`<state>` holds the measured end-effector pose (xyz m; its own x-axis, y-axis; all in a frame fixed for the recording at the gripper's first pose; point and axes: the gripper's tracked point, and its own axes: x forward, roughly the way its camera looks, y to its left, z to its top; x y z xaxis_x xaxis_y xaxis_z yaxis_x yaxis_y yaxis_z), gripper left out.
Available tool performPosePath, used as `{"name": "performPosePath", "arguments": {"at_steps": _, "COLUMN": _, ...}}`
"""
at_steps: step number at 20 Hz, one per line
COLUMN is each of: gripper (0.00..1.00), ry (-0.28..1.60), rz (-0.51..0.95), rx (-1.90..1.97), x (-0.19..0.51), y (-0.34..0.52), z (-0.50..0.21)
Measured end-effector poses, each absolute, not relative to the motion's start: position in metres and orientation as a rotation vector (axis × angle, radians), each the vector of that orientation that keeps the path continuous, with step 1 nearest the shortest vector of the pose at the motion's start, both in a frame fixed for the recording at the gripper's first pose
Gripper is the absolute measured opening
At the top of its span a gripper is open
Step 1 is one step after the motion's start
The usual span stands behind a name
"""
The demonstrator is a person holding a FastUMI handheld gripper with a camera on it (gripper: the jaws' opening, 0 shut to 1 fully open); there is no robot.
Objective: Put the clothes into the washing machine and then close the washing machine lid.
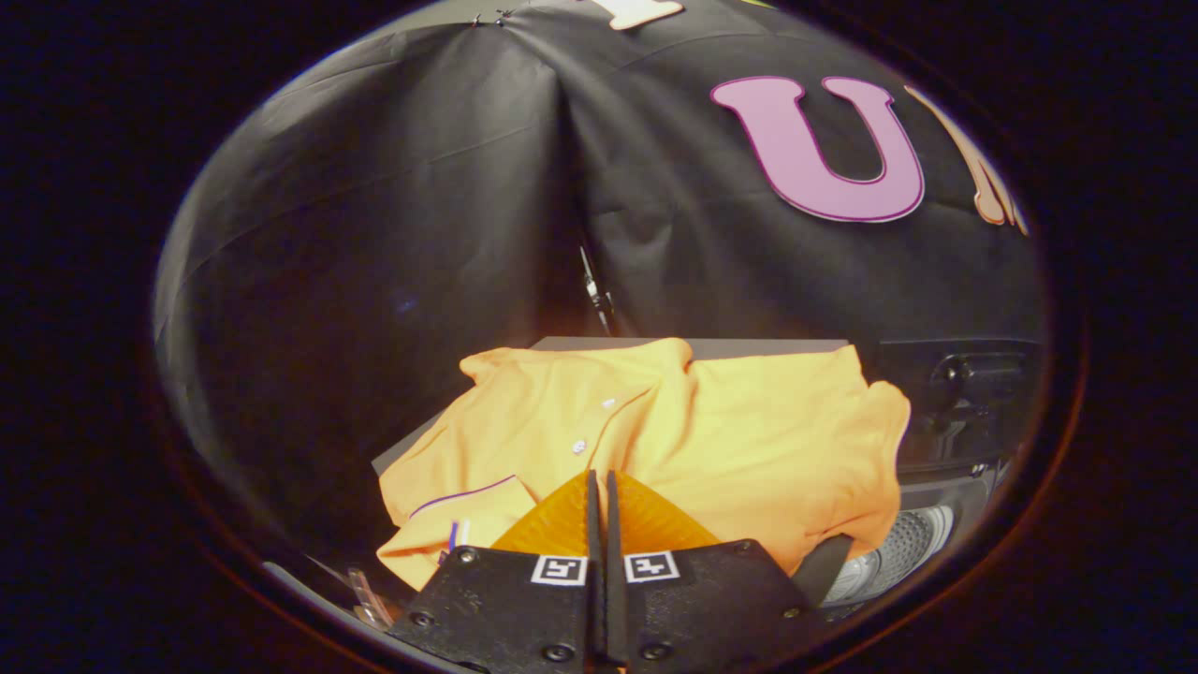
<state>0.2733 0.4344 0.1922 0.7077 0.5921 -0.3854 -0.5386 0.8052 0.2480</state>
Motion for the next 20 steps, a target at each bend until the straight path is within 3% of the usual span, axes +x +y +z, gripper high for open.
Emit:
{"name": "performPosePath", "arguments": {"at_steps": 6, "gripper": 0.01, "ry": 0.369, "rz": 0.52, "rx": 0.13, "x": 0.279, "y": 0.382, "z": 0.227}}
{"name": "performPosePath", "arguments": {"at_steps": 15, "gripper": 0.0, "ry": 0.138, "rz": 0.188, "rx": 0.01, "x": 0.317, "y": 0.238, "z": 0.295}}
{"name": "performPosePath", "arguments": {"at_steps": 20, "gripper": 0.0, "ry": 0.141, "rz": 0.119, "rx": 0.001, "x": 0.326, "y": 0.198, "z": 0.296}}
